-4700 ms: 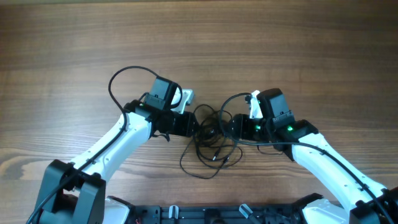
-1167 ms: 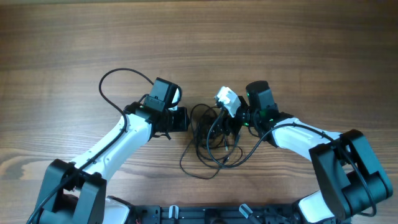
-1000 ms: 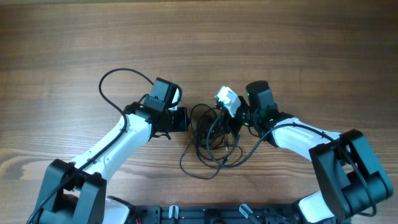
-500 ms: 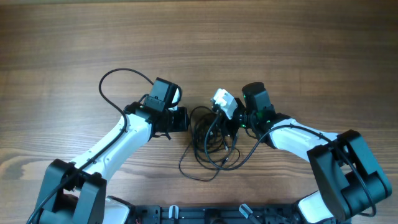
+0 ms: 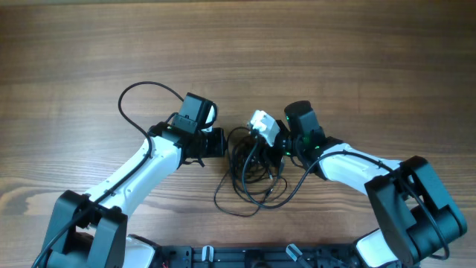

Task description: Untangle cables

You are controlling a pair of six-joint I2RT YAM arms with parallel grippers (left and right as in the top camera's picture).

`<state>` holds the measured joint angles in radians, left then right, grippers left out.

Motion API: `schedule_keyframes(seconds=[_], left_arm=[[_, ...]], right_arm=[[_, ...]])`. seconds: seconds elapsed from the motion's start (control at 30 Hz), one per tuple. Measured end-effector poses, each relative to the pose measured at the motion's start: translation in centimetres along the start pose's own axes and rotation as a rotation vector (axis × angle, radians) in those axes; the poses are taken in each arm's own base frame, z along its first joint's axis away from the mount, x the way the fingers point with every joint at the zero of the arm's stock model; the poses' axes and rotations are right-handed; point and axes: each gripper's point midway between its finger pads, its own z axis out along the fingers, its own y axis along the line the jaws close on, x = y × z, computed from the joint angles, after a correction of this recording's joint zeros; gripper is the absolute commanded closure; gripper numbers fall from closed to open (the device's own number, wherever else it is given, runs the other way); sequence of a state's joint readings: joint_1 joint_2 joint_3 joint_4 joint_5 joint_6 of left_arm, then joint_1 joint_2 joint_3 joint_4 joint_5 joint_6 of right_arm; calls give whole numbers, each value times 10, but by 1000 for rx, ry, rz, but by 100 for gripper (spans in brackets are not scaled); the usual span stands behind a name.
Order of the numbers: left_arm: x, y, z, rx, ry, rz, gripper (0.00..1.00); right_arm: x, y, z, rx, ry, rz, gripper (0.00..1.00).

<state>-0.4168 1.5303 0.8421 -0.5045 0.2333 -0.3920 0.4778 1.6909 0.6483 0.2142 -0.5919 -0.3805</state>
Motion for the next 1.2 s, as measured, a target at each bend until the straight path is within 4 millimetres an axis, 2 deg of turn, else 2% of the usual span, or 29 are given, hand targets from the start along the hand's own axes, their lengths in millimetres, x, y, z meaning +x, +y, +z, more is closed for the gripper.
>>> schedule_keyframes(seconds=[0.23,0.3,0.37,0.43,0.57,0.67,0.9,1.1,1.2], left_arm=[[0,0,0,0,0,0,64],[0,0,0,0,0,0,64],[0,0,0,0,0,0,63],[0,0,0,0,0,0,63],[0,0,0,0,0,0,63],[0,0,0,0,1,0,63],[2,-2,0,14,11,-2,61],[3,-6,0,38,20,-4,59],[2,-8,0,45,12,-4,59]], right_arm=[[0,-2,5,34,13,-41,32],[5,-4,9,36,21,-37,36],[14,-5,14,34,39,-25,43],[20,-7,20,35,45,-20,51],[9,-14,24,57,-5,-22,96],[-4,-19,23,78,-62,17,96],[-10,-20,21,78,-84,189,96],[-34,-15,2,74,-132,296,96],[-39,-11,-6,75,-128,320,96]])
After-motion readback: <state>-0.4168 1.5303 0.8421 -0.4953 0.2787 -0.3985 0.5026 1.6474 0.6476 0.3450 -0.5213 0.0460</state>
